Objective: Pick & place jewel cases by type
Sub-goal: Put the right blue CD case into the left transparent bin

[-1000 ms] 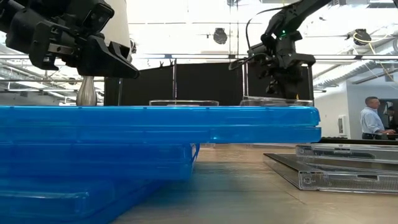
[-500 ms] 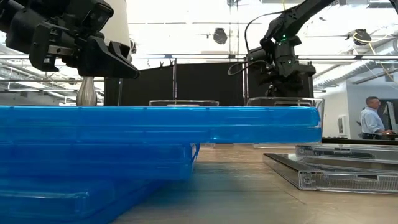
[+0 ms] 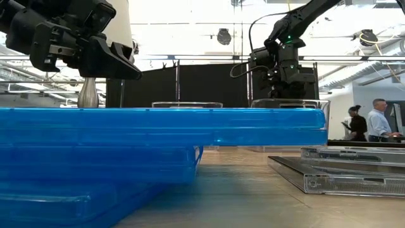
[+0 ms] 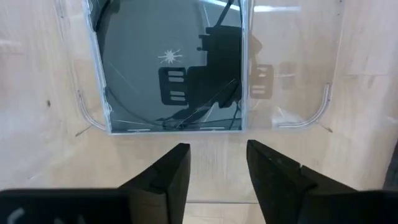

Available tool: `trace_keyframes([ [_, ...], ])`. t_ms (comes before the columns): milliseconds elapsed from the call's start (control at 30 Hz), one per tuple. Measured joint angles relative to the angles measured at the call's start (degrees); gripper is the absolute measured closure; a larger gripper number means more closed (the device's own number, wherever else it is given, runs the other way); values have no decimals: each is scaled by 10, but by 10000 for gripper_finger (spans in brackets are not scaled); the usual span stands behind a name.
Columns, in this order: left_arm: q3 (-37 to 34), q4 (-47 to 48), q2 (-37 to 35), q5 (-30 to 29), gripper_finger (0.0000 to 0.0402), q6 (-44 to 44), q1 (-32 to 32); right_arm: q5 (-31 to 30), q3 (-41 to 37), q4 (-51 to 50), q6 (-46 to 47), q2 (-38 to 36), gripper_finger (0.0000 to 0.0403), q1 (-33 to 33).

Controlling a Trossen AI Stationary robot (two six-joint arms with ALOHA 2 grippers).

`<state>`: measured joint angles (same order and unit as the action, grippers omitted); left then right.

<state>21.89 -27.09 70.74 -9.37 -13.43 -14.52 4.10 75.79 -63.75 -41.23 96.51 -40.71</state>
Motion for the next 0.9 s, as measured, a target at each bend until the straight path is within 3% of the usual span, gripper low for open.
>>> trace_keyframes([
  [100,0,0,0,-1,355,0,0,-15,0,3,0,0,246,6],
  [267,0,0,0,-5,355,0,0,-105,0,4,11,-18,251,30],
  [533,0,-6,0,-44,355,3,0,-150,17,5,52,-126,268,111],
  [700,0,-29,0,-47,355,21,0,-168,49,11,144,-216,292,197],
  [900,0,-52,0,-47,355,61,0,-160,54,17,290,-286,361,338],
])
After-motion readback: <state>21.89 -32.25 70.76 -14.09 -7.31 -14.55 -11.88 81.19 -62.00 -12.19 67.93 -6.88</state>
